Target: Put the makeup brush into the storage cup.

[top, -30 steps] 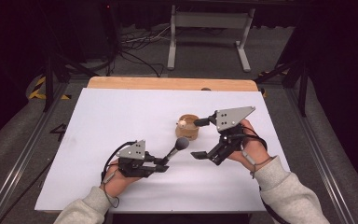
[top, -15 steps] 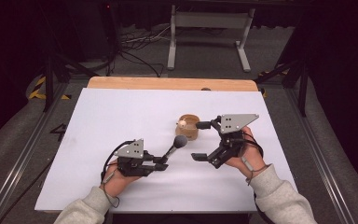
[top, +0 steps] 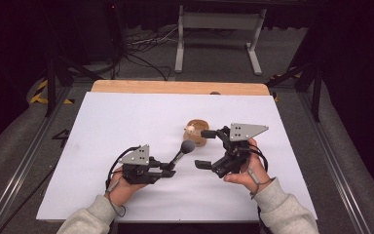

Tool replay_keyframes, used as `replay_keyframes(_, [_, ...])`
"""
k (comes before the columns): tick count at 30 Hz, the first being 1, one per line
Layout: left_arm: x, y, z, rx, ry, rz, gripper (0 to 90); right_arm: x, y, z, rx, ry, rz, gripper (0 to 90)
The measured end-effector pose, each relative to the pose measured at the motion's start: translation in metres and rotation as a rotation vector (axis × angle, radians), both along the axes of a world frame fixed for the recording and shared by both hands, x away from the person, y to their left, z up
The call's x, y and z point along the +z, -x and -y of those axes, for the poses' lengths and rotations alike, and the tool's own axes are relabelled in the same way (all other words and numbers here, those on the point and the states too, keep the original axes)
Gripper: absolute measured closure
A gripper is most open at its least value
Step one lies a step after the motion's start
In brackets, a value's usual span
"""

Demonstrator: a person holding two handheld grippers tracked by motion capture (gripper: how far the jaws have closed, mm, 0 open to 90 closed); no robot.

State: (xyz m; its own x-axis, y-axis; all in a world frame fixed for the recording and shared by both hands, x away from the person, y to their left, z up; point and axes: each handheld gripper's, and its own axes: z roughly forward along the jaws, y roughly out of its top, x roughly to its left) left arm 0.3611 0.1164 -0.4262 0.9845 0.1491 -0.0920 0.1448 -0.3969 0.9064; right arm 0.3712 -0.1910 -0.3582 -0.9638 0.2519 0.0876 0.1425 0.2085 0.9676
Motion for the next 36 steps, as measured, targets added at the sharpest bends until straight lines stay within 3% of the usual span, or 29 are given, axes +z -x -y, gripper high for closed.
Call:
replay_keyframes(4, [0.0,0.0,0.0,0.001,0.002,0.0,74.3,-0.002,0.003,-0.004,0.018,0.003,0.021,0.0])
replay_keyframes(10, [0.0,0.001,0.0,0.005,0.004,0.001,74.2,-0.003,0.004,-0.013,-0.044,0.017,0.054,3.9])
replay_keyframes(18, [0.0,0.001,0.001,0.007,0.003,0.006,74.2,-0.007,0.002,-0.024,-0.096,0.024,0.038,11.4])
replay_keyframes(22, [0.0,0.001,0.0,0.013,0.003,0.011,74.2,-0.009,0.003,-0.03,-0.084,0.026,0.033,15.9])
replay_keyframes(24, [0.0,0.001,0.0,0.014,0.004,0.014,74.2,-0.009,0.004,-0.033,-0.057,0.02,0.036,24.0])
replay_keyframes(29, [0.0,0.002,0.0,0.013,0.003,0.016,74.2,-0.01,0.004,-0.036,-0.045,0.007,0.033,26.2])
replay_keyframes(33, [-0.001,0.002,0.0,0.014,0.003,0.018,74.2,-0.012,0.005,-0.04,-0.021,0.01,0.027,33.5])
replay_keyframes(36, [-0.001,0.002,0.0,0.012,0.004,0.021,74.2,-0.013,0.004,-0.042,-0.004,0.014,0.0,37.0])
